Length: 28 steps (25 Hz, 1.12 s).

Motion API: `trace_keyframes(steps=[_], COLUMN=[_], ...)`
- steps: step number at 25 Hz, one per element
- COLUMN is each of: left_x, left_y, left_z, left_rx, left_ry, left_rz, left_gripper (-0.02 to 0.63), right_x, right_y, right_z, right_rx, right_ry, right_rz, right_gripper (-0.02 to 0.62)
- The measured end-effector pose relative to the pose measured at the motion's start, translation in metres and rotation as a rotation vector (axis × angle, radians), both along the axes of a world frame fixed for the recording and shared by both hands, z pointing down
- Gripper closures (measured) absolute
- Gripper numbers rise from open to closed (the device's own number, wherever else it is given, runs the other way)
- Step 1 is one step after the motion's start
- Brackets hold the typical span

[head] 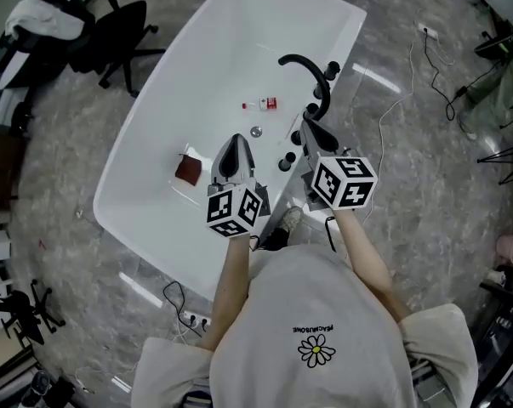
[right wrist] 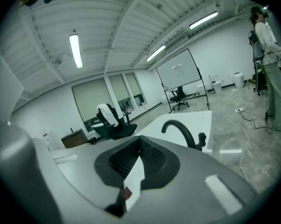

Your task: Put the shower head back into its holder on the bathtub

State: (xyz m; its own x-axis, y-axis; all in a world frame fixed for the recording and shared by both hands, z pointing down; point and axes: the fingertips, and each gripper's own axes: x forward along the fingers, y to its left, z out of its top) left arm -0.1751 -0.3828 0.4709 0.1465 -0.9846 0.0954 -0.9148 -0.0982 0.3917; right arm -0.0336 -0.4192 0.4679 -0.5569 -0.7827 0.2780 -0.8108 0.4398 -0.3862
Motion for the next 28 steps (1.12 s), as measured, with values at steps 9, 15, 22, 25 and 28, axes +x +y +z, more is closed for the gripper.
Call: trace_keyframes(steps=[9, 15, 22, 25, 28], left_x=[0.055, 0.089, 0.096, 0.094, 0.090], left_y=[0.024, 0.036, 0.044, 0.048, 0.051], left_z=[-0.126, -0.129, -0.131, -0.131, -0.133], left_rx=[0.261, 0.286, 0.282, 0.278, 0.279], left_ry=[-0.208, -0.246, -0.248, -0.239, -0.238], left_rz=[0.159, 0.222, 0.234, 0.228, 0.221], left_gripper=[0.609, 0.609, 0.609, 0.609, 0.609], right_x=[0.057, 0.079, 0.075, 0.071, 0.066], right_y=[0.051, 0.079, 0.092, 0.095, 0.097], right_z=[-0.124, -0.122, -0.127, -0.131, -0.133], right_rx=[0.260, 0.313, 0.322, 0.330, 0.328], right_ry=[-0.128, -0.073, -0.081, -0.080, -0.085], right_rz=[0.088, 0.120, 0.093, 0.077, 0.058], right_gripper=[0.589, 0.589, 0.589, 0.589, 0.589])
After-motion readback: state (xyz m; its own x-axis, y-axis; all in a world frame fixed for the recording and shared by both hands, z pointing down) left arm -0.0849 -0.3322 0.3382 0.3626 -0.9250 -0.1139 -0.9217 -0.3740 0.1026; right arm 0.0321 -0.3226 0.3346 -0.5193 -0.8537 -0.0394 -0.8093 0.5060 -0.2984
